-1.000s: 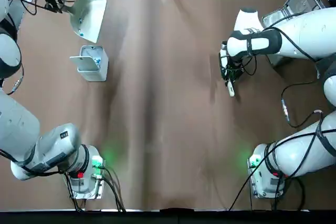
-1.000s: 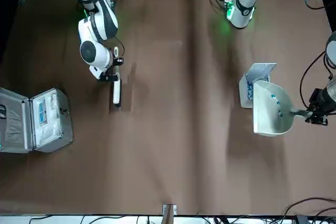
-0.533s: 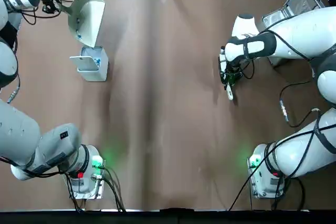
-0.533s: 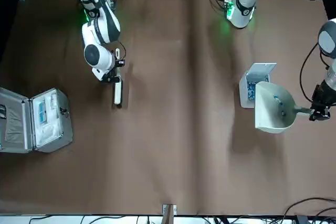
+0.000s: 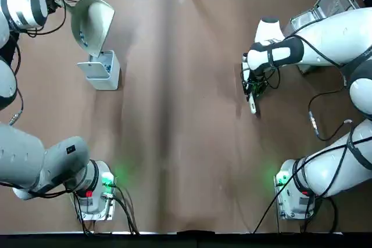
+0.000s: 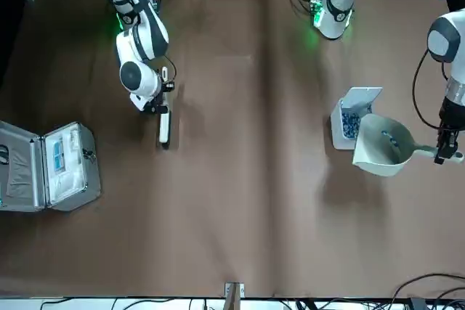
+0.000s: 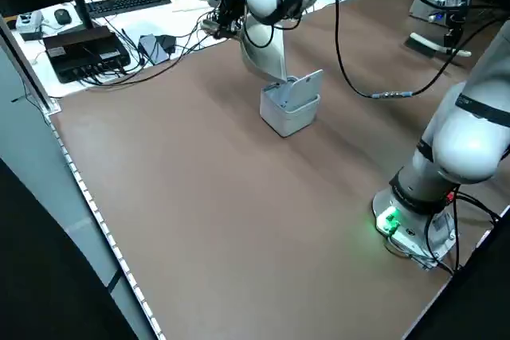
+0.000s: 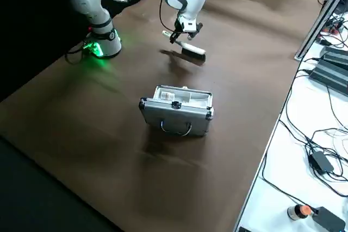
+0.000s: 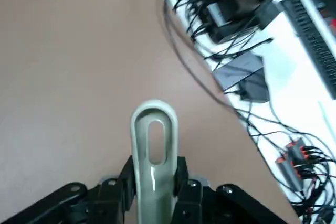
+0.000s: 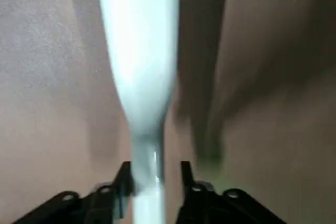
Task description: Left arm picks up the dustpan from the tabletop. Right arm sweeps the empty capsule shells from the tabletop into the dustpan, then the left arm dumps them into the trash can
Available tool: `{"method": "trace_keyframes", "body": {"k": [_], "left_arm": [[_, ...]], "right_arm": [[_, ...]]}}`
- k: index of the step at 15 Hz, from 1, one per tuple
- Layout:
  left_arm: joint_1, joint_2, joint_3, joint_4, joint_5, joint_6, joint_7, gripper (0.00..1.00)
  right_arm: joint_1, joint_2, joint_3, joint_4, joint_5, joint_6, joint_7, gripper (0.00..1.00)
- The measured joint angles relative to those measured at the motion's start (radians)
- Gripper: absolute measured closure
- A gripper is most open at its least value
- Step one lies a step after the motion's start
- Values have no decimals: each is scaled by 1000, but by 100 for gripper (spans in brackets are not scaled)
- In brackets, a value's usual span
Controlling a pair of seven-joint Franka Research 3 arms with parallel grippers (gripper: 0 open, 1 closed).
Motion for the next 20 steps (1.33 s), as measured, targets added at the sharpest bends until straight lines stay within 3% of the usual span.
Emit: {"method": "trace_keyframes", "body": {"k": [1, 3, 8, 13, 16, 20], "left_arm": [[6, -29, 2, -48, 30, 86, 5, 67], [12, -70, 3, -100, 66, 149, 6, 67], [13, -184, -4, -253, 125, 316, 17, 67], [55, -291, -38, -406, 144, 555, 108, 67], [95, -352, -71, -477, 144, 664, 167, 67], [99, -406, -81, -536, 145, 700, 202, 67]], "right_arm": [[0, 4, 0, 1, 0, 0, 0, 41], [0, 6, 0, 2, 0, 0, 0, 39], [-3, 8, -8, 39, 0, -46, 2, 1], [-100, 4, -21, 236, -2, -220, 1, 2], [-208, 1, -25, 432, -15, -382, -14, 2], [-303, -4, -27, 679, -97, -510, -109, 2]]}}
